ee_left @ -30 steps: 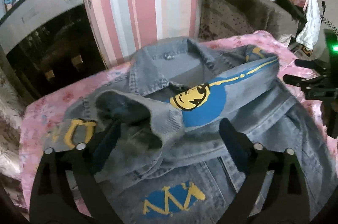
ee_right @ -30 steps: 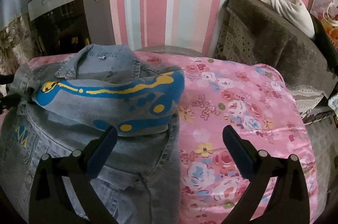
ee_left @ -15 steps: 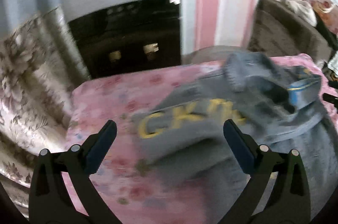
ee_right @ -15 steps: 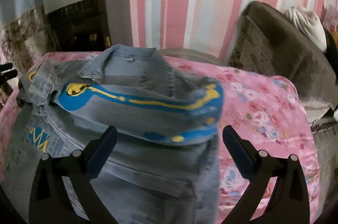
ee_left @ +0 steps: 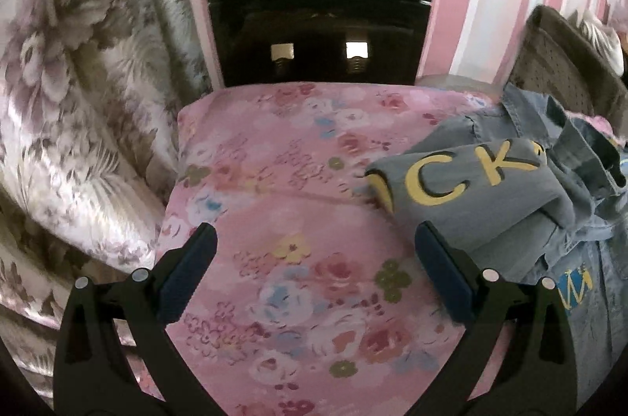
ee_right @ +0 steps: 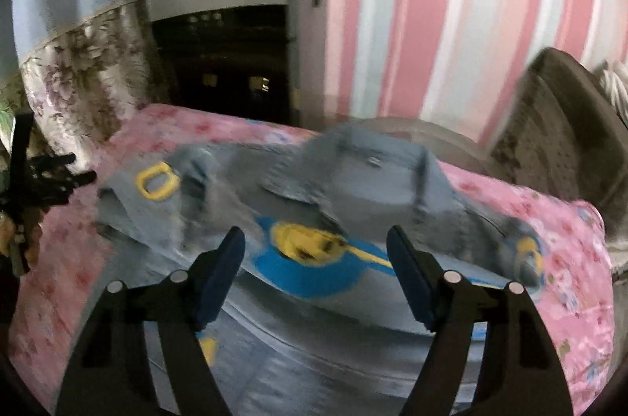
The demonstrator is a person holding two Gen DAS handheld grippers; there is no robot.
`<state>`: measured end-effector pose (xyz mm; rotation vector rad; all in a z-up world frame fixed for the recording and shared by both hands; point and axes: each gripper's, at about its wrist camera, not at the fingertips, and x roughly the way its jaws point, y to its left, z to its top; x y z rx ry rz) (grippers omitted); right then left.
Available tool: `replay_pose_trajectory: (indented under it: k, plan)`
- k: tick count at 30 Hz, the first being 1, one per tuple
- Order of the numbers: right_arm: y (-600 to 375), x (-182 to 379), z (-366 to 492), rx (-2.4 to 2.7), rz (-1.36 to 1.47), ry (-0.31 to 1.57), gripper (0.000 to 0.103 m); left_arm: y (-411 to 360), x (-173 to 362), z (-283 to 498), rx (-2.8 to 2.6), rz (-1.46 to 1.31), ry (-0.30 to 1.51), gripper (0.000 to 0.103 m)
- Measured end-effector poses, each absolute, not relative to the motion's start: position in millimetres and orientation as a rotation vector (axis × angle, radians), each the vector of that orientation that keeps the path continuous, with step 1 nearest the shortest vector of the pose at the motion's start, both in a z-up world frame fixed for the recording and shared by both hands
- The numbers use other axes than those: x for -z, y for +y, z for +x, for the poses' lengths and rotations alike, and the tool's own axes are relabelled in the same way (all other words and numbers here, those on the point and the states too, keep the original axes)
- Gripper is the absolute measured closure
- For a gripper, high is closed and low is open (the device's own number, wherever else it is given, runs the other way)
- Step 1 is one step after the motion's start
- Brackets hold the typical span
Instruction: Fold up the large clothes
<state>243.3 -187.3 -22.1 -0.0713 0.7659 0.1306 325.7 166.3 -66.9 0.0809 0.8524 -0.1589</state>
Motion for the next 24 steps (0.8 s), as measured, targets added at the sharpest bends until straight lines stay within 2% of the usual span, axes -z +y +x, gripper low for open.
replay_pose_trajectory:
  k: [3, 5, 8, 9, 13, 19, 22, 24]
  plan:
    - [-163.6, 22.1, 258.2, -0.157, -0.085, 0.78, 0.028, 173.7, 69.7, 324.5, 0.141, 0.071, 0.851, 0.003]
    - [-153.6, 29.1, 269.1, -0.161, -0.097, 0.811, 0.035, 179.3, 70.9, 322.2, 0.146, 0.045, 0.858, 0.003]
    - [-149.7, 48.7, 279.5, -0.171, -0.095, 0.882, 0.078, 181.4, 69.5, 317.7, 0.151, 0.033, 0.855, 0.003]
    - [-154.0, 55.5, 281.3, -0.17, -0.08, 0.9, 0.098, 181.1, 68.5, 316.2, 0.152, 0.034, 0.853, 0.003]
    - [-187.3, 45.5, 268.9, -0.163, 0.002, 0.833, 0.102, 173.4, 60.5, 311.3, 0.162, 0.041, 0.843, 0.003]
    - [-297.6, -12.7, 214.2, -0.082, 0.199, 0.67, 0.102, 148.9, 35.8, 303.7, 0.195, 0.056, 0.797, 0.003]
    - [-359.9, -0.2, 199.8, -0.008, 0.297, 0.72, 0.102, 131.0, 26.2, 301.5, 0.239, 0.044, 0.78, 0.003]
    - [-399.6, 35.5, 202.2, 0.055, 0.358, 0.836, 0.1, 112.7, 27.6, 302.8, 0.26, 0.059, 0.787, 0.003]
